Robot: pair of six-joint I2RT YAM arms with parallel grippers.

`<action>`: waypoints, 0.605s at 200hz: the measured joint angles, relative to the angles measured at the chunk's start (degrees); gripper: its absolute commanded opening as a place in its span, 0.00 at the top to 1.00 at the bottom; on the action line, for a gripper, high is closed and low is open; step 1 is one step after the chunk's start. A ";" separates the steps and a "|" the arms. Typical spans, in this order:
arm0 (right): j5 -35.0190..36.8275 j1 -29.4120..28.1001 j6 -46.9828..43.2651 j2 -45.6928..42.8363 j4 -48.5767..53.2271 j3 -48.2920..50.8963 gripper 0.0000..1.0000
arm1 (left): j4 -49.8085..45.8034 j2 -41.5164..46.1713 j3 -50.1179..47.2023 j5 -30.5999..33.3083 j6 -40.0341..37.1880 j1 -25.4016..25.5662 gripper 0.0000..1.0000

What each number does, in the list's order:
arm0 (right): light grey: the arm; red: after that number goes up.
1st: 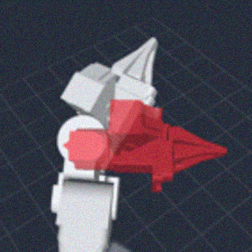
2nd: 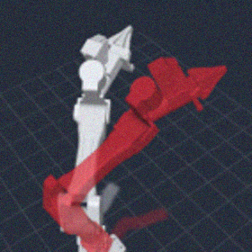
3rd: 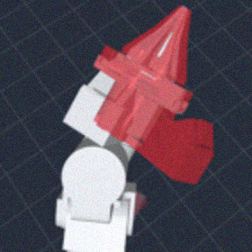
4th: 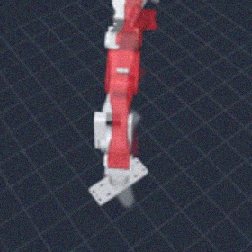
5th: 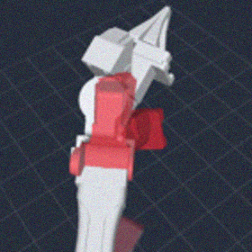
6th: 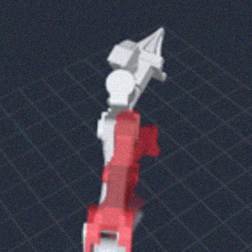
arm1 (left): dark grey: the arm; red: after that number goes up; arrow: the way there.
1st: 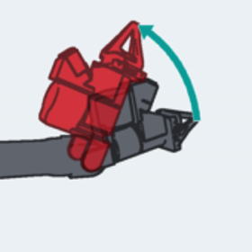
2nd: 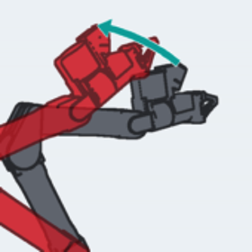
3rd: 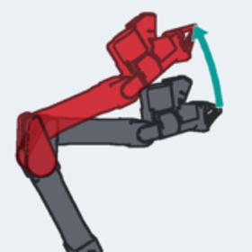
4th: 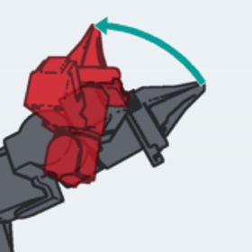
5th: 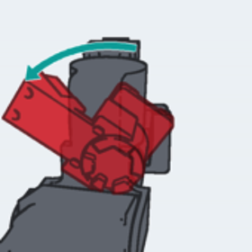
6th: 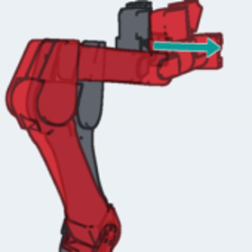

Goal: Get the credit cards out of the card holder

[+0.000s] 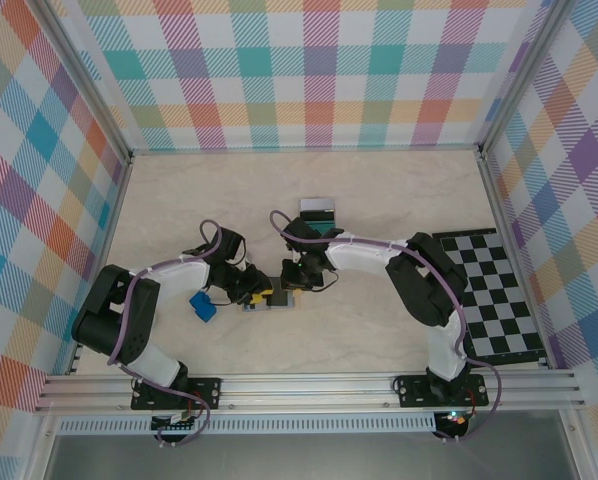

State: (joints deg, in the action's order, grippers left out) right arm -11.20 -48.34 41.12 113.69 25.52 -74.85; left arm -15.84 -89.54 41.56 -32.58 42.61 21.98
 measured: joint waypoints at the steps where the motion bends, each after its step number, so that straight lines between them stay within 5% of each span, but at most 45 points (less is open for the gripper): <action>1: 0.00 0.00 0.00 0.00 0.00 0.00 0.79 | 0.00 0.00 0.00 0.00 0.02 0.00 0.77; 121: -0.55 0.24 0.00 0.17 -0.11 0.00 0.79 | 0.66 -0.04 0.00 0.04 -0.02 -0.15 0.95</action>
State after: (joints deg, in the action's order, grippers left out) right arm -11.75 -48.10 41.12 113.86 25.41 -74.85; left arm -15.18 -89.58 41.56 -32.53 42.59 21.82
